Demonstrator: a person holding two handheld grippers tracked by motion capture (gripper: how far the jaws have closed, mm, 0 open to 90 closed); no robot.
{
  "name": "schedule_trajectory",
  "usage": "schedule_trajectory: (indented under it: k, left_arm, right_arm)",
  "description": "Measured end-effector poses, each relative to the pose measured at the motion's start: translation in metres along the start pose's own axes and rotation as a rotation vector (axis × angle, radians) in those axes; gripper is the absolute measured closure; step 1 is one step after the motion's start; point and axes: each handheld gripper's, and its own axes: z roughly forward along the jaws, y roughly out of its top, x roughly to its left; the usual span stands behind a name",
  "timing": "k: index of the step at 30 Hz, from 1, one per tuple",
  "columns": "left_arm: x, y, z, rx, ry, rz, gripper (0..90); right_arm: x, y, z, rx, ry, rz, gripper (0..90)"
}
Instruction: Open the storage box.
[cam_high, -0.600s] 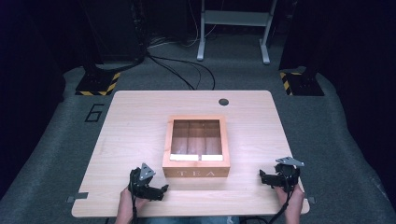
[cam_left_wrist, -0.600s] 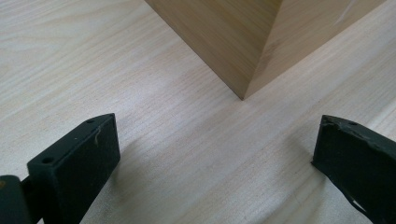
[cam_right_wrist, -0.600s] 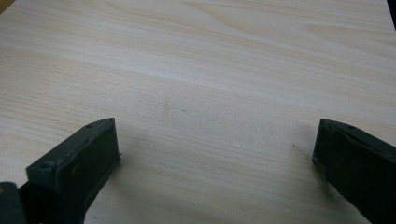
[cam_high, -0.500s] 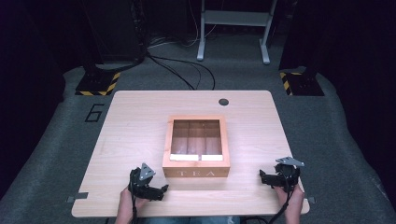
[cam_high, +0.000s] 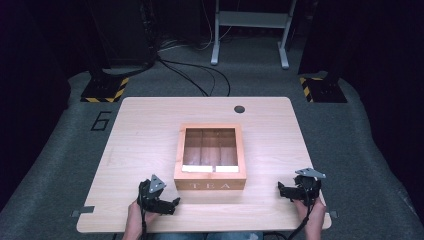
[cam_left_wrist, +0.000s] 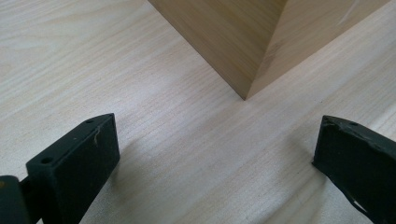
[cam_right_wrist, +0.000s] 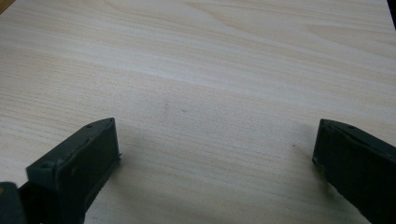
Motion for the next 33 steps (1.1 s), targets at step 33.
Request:
schedule_trajectory:
  k: [33]
  left_arm:
    - [-0.005,0.039,-0.011,-0.201,-0.074,-0.012,0.4]
  right_arm:
    - [0.0,0.0,0.0,-0.001,-0.001,-0.001,0.0]
